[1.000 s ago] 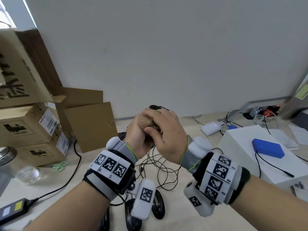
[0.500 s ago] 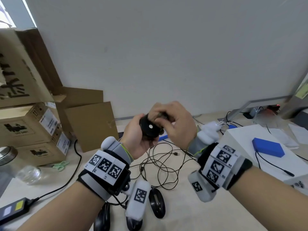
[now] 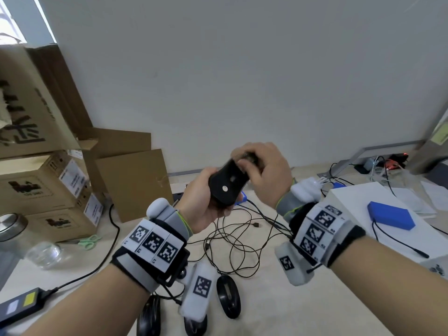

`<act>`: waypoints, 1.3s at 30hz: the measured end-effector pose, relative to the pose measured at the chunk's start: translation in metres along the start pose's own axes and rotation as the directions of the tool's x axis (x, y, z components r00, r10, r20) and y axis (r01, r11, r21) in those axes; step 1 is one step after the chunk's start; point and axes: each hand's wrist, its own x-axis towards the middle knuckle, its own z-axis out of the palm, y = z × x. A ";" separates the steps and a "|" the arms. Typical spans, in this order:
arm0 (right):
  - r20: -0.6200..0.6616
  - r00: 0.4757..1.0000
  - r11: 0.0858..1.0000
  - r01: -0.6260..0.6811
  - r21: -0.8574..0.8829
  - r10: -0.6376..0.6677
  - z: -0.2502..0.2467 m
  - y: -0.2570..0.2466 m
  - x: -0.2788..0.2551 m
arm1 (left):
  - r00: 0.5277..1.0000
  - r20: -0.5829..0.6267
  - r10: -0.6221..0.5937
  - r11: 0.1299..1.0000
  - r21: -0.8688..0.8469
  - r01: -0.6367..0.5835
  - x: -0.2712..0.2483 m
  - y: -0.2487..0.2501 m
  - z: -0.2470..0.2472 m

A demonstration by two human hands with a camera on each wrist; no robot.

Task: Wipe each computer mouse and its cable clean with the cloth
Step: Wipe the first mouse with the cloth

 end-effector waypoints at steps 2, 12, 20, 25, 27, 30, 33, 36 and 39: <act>-0.035 0.997 0.998 -0.067 0.003 0.067 -0.003 -0.001 -0.001 | 1.000 0.012 0.015 1.000 -0.005 -0.015 -0.001 -0.002 0.001; 0.012 1.000 1.000 0.008 -0.001 -0.008 -0.007 -0.008 0.002 | 0.998 0.022 0.065 0.997 -0.033 -0.064 0.001 -0.004 -0.001; 0.128 0.992 1.000 0.004 -0.021 -0.001 -0.001 -0.032 -0.024 | 0.974 -0.153 0.170 0.984 -0.031 -0.176 0.003 -0.009 -0.004; 0.088 0.989 0.986 -0.104 -0.129 0.116 -0.002 -0.027 -0.007 | 0.949 -0.155 0.276 0.949 0.201 -0.243 0.006 -0.010 -0.008; 0.065 0.986 0.975 -0.137 -0.177 0.151 -0.002 -0.026 -0.005 | 0.942 -0.123 0.311 0.921 0.284 -0.267 0.006 -0.010 -0.009; 0.118 0.988 0.973 -0.073 -0.218 0.101 0.000 -0.036 -0.013 | 0.923 -0.136 0.361 0.897 0.320 -0.304 0.002 -0.008 -0.007; 0.241 0.967 0.957 -0.015 -0.289 0.087 -0.001 -0.043 -0.013 | 0.916 -0.118 0.384 0.875 0.363 -0.320 -0.002 -0.009 -0.004; 0.259 0.955 0.924 -0.040 -0.381 0.148 -0.002 -0.043 -0.002 | 0.909 -0.079 0.410 0.829 0.448 -0.335 -0.003 -0.007 -0.004; 0.219 0.959 0.908 -0.079 -0.412 0.183 0.001 -0.047 0.002 | 0.908 -0.070 0.414 0.830 0.439 -0.344 -0.001 -0.002 -0.004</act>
